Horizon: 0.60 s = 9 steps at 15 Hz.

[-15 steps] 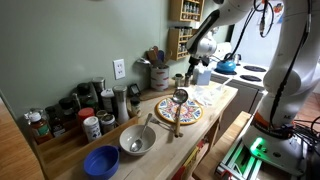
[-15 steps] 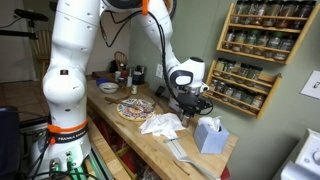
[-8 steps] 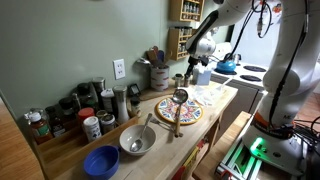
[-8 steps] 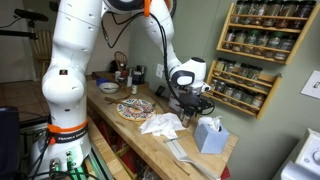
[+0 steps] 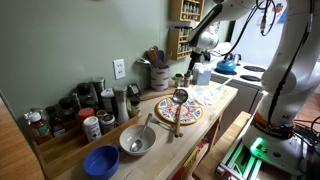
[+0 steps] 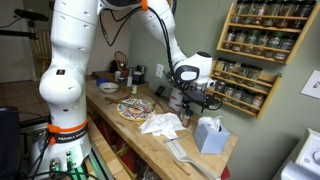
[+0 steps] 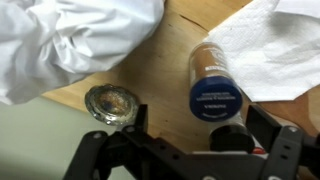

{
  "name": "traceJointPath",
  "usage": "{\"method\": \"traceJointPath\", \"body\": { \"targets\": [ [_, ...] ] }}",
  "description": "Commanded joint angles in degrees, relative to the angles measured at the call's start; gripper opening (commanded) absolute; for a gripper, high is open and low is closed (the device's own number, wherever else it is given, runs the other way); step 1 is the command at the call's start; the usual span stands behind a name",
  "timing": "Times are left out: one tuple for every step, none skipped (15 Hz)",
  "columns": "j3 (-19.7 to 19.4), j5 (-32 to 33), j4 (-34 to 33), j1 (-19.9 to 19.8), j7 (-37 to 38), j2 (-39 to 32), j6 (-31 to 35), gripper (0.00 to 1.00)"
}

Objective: Move a bottle from the bottom rack to the counter

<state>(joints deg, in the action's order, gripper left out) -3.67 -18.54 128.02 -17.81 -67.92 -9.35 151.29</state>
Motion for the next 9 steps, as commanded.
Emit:
{"method": "traceJointPath", "body": {
  "targets": [
    [-0.88, -3.02, -0.55, -0.67, -6.99, 5.73, -12.73, 1.00],
    [-1.98, -2.22, -0.88, -0.07, -6.19, 7.09, -16.49, 1.00],
    [-2.94, -1.45, -1.31, 0.44, -5.09, 8.41, -20.26, 1.00],
    [-3.76, -0.68, -1.69, 0.88, -3.67, 9.83, -23.99, 1.00],
    [-4.50, -0.37, -1.98, 1.24, -2.50, 11.21, -27.34, 1.00],
    [-5.22, -0.20, -2.28, 1.55, -1.62, 12.49, -30.78, 1.00],
    [-5.83, 0.16, -2.48, 1.82, -0.33, 13.94, -33.97, 1.00],
    [-6.37, 0.47, -2.61, 2.12, 1.07, 15.25, -36.50, 1.00],
    [-6.83, 0.20, -2.69, 2.41, 2.40, 17.05, -39.71, 1.00]
  ]
}}
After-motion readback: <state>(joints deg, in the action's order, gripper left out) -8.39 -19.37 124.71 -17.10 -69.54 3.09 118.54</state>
